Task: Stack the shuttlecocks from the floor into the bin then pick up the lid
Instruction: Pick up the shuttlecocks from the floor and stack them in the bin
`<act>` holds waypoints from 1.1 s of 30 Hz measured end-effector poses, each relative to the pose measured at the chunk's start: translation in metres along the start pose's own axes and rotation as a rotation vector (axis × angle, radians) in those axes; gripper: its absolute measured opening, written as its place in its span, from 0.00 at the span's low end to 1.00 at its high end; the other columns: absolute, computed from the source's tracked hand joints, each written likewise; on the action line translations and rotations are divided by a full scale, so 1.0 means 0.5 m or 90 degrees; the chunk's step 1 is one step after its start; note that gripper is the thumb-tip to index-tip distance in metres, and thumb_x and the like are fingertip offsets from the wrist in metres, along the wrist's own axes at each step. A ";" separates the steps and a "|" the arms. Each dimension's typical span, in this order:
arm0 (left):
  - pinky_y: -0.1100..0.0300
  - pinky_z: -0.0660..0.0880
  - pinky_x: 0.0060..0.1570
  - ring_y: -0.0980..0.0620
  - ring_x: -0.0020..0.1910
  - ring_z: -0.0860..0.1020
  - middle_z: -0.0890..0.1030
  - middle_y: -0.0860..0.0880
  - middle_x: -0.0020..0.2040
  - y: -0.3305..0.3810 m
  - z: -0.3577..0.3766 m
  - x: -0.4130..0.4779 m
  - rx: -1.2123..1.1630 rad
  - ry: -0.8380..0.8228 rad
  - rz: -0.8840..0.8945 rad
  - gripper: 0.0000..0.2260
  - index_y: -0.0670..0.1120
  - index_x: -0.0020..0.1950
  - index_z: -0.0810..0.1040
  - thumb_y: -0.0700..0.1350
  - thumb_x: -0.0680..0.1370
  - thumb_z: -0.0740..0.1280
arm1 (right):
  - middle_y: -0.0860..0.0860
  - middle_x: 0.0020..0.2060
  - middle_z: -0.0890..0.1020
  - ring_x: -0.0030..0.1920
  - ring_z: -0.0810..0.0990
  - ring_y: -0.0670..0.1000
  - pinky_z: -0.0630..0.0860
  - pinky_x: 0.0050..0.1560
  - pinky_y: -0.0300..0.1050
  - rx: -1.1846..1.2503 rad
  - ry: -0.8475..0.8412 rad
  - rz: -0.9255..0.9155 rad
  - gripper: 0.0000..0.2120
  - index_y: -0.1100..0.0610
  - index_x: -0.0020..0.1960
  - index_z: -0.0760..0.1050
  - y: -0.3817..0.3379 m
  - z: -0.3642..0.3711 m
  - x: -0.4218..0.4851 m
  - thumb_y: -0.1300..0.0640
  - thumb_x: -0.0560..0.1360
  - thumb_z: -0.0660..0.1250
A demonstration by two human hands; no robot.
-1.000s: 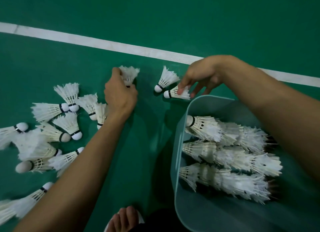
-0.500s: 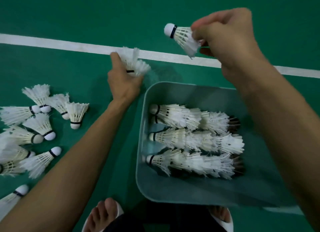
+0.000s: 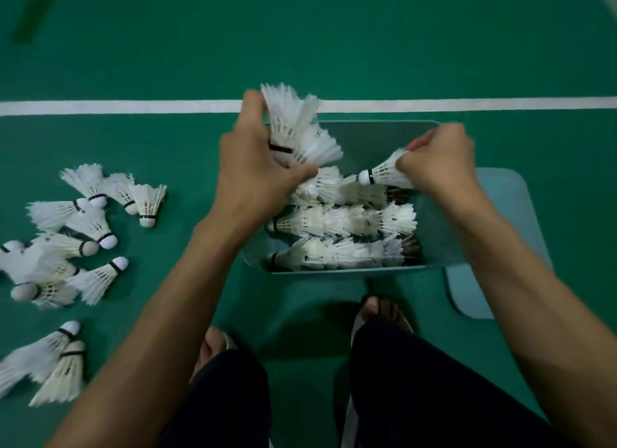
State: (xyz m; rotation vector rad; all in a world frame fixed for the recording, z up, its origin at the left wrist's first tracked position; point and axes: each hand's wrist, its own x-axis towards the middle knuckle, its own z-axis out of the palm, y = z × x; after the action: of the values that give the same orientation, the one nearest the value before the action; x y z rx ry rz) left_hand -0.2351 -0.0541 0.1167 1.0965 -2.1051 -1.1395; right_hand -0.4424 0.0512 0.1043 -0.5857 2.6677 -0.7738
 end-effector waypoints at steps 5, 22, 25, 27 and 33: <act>0.46 0.82 0.42 0.47 0.44 0.82 0.82 0.50 0.45 -0.025 0.075 -0.022 0.139 -0.142 -0.081 0.31 0.46 0.53 0.69 0.46 0.60 0.86 | 0.53 0.41 0.82 0.45 0.83 0.54 0.77 0.46 0.44 0.032 -0.036 0.074 0.08 0.63 0.51 0.82 0.014 0.078 0.013 0.65 0.75 0.67; 0.54 0.84 0.37 0.54 0.36 0.84 0.85 0.48 0.45 -0.041 0.126 -0.029 -0.022 -0.253 -0.364 0.29 0.44 0.57 0.75 0.38 0.61 0.86 | 0.58 0.43 0.87 0.42 0.82 0.49 0.81 0.47 0.49 0.174 -0.147 0.079 0.13 0.64 0.47 0.80 0.013 0.091 0.035 0.53 0.73 0.74; 0.52 0.85 0.36 0.51 0.33 0.85 0.86 0.47 0.43 -0.040 0.142 -0.035 -0.069 -0.245 -0.384 0.29 0.44 0.57 0.75 0.36 0.61 0.85 | 0.52 0.41 0.88 0.43 0.85 0.49 0.81 0.49 0.47 0.195 -0.334 0.037 0.14 0.61 0.49 0.82 0.027 0.035 -0.020 0.50 0.74 0.75; 0.56 0.82 0.30 0.49 0.31 0.84 0.86 0.45 0.42 -0.031 0.151 -0.035 -0.115 -0.252 -0.406 0.28 0.42 0.58 0.76 0.34 0.62 0.84 | 0.51 0.40 0.86 0.43 0.84 0.49 0.80 0.47 0.48 0.148 -0.430 0.012 0.15 0.62 0.48 0.84 0.040 0.023 -0.036 0.50 0.72 0.77; 0.47 0.84 0.49 0.48 0.47 0.86 0.81 0.45 0.61 -0.015 0.185 -0.029 -0.204 -0.306 -0.454 0.47 0.45 0.74 0.68 0.52 0.58 0.85 | 0.59 0.43 0.87 0.47 0.86 0.53 0.80 0.54 0.48 0.096 -0.400 -0.021 0.05 0.64 0.42 0.84 0.069 0.019 -0.043 0.62 0.73 0.76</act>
State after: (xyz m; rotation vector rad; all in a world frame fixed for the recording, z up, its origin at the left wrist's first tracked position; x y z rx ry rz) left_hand -0.2912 -0.0032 0.0615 1.5794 -1.7641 -2.1715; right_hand -0.4303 0.0838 0.0809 -0.6957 2.0135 -0.6548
